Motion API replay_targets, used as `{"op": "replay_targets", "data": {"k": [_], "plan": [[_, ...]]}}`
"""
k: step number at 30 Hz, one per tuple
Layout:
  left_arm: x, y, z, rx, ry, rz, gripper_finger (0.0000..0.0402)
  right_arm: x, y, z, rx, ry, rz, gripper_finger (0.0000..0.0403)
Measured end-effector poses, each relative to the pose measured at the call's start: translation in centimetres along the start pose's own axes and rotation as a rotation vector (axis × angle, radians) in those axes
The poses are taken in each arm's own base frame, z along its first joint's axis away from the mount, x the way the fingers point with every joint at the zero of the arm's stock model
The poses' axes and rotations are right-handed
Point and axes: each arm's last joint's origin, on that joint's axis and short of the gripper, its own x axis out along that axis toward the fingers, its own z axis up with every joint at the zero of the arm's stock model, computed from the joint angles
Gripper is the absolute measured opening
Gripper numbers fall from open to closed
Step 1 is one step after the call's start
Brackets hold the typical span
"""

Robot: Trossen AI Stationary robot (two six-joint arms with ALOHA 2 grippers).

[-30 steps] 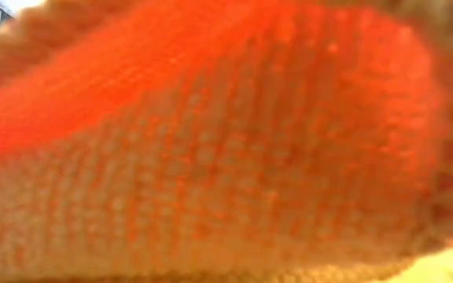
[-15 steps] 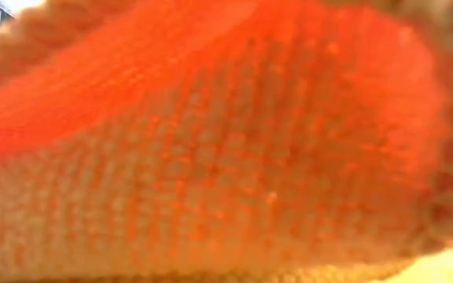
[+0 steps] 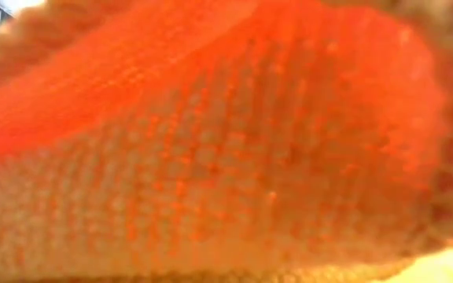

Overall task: Sort microfiber towel by color & place in baskets
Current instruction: Put the orange microfiber towel into the right transparent bin

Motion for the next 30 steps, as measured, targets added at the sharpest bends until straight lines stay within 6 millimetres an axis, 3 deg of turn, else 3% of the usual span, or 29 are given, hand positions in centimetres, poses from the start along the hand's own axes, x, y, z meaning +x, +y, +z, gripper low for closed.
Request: {"op": "replay_targets", "data": {"k": [7,12,16,22,30], "plan": [[1.8,-1.2,0.0,-0.017,0.078,-0.035,0.0181,-1.9,-2.3,-7.7,0.121,-0.088,0.225,0.0148],[3.4,-2.6,-0.3,-0.074,0.148,-0.015,0.0181,-2.0,-3.9,-11.7,0.186,-0.077,0.306,0.0148],[4.7,-3.9,-0.7,-0.095,0.212,-0.004,0.0181,-1.1,-4.8,-14.0,0.191,-0.044,0.296,0.0148],[5.3,-6.0,0.2,-0.085,0.3,0.069,0.0181,1.1,-5.2,-16.6,0.041,-0.008,0.256,0.0148],[5.6,-8.8,1.8,-0.086,0.364,0.162,0.0181,4.3,-4.5,-18.8,-0.123,0.014,0.416,0.0148]]}}
